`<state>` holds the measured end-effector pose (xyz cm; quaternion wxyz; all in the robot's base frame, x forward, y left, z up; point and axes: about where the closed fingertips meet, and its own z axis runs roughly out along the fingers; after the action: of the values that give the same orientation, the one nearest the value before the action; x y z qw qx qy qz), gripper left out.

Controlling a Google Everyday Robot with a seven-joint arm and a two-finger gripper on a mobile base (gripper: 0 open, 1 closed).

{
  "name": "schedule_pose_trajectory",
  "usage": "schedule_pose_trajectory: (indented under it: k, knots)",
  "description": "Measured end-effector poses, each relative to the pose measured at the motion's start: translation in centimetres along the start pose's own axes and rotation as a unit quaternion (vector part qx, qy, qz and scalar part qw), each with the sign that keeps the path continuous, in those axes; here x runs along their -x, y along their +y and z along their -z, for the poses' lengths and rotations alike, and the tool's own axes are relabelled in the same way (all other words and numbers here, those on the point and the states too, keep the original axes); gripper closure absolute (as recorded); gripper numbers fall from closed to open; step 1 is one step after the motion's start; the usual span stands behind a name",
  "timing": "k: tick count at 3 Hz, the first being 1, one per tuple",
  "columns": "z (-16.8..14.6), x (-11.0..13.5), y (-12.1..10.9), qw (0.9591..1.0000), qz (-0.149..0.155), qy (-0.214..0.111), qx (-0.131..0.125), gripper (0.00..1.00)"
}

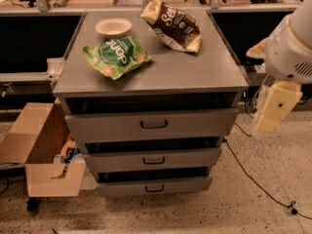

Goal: Open bottom drawer

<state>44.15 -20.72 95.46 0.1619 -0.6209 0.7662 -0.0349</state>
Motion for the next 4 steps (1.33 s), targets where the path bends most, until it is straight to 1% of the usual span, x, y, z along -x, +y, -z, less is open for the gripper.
schedule_pose_trajectory:
  k: [1,2,3,4]
  knots:
    - [-5.3,0.4,1.9,0.9988,0.036,-0.016,0.028,0.00]
    - [-10.8,0.5,4.4,0.9967,0.058,-0.029,0.048,0.00]
    - [-19.4,0.3,8.5,0.9933,0.054,-0.048,0.090,0.00]
    - [-25.3,0.5,11.8,0.9880,0.039,-0.058,0.138,0.00]
